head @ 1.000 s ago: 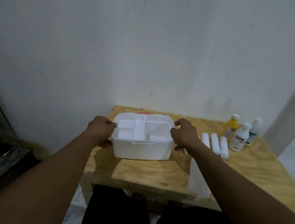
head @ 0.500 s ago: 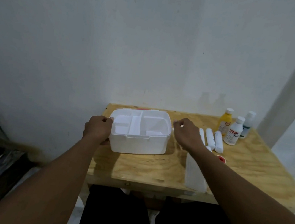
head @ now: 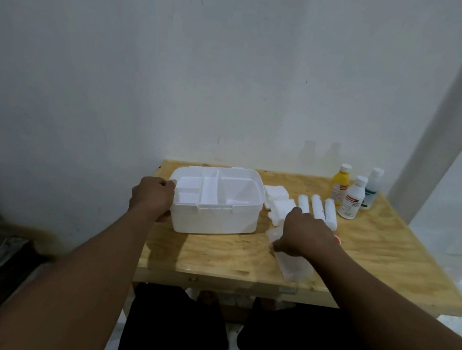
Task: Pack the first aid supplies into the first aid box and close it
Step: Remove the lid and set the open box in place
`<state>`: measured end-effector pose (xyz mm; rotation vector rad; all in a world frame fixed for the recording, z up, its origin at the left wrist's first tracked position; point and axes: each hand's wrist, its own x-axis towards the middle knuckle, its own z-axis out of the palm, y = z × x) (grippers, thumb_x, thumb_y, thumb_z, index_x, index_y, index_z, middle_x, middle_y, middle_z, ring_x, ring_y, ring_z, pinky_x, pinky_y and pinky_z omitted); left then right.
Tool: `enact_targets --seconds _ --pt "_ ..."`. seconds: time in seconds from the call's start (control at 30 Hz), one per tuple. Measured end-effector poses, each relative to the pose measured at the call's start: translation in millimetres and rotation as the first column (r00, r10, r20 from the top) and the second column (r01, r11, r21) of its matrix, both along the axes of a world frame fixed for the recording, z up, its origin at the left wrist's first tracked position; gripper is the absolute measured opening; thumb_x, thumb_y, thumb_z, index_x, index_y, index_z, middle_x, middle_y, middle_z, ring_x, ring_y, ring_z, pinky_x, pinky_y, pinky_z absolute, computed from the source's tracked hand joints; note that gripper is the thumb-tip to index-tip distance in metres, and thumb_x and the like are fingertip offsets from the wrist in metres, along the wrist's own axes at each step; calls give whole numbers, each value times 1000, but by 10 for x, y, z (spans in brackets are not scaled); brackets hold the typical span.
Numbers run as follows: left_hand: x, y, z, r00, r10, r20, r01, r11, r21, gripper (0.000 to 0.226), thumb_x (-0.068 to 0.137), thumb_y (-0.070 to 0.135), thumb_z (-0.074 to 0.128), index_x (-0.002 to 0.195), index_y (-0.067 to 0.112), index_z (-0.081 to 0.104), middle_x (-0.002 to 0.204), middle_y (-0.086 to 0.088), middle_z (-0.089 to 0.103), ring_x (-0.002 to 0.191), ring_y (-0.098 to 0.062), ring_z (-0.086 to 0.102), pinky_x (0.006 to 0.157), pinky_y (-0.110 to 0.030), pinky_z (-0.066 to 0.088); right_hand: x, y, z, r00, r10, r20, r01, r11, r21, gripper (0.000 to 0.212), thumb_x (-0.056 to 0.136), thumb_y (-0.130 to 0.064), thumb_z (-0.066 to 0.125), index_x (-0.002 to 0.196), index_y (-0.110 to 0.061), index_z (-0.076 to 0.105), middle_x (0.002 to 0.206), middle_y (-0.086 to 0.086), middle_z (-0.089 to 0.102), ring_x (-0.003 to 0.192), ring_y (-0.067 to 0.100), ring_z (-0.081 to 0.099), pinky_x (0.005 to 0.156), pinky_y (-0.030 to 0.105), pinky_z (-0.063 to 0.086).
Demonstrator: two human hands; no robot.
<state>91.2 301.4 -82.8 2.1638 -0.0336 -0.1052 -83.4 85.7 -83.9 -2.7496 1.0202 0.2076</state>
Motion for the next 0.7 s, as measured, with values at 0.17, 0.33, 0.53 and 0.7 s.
enact_targets --seconds 0.17,0.33,0.53,0.7 --pt "15 4 9 1000 -2 -4 2 1000 8 23 99 39 57 91 19 64 95 -12 68 76 -33 71 62 -43 64 66 -47 362 998 61 33 -61 998 -6 51 80 -31 75 121 -7 55 119 11 61 101 25 58 82 33 47" --pt "57 17 25 999 -39 -2 39 998 52 24 99 37 55 90 17 64 91 -11 69 71 -32 72 61 -45 65 307 -88 1264 847 128 516 -102 992 -79 50 81 -41 73 116 -9 57 119 13 62 108 33 59 84 40 49" --pt "105 25 36 998 -60 -14 61 994 91 25 99 37 54 90 16 65 85 -8 68 66 -29 73 59 -42 65 916 231 1076 774 76 629 -208 968 139 46 75 -39 80 104 -10 59 105 11 63 89 34 67 73 49 60" --pt "119 37 47 996 -84 -21 86 991 105 25 99 36 54 91 16 66 86 -9 69 62 -30 73 57 -42 64 1088 323 614 943 29 332 -107 970 219 37 78 -26 80 92 -8 51 96 14 59 69 34 70 58 45 63"
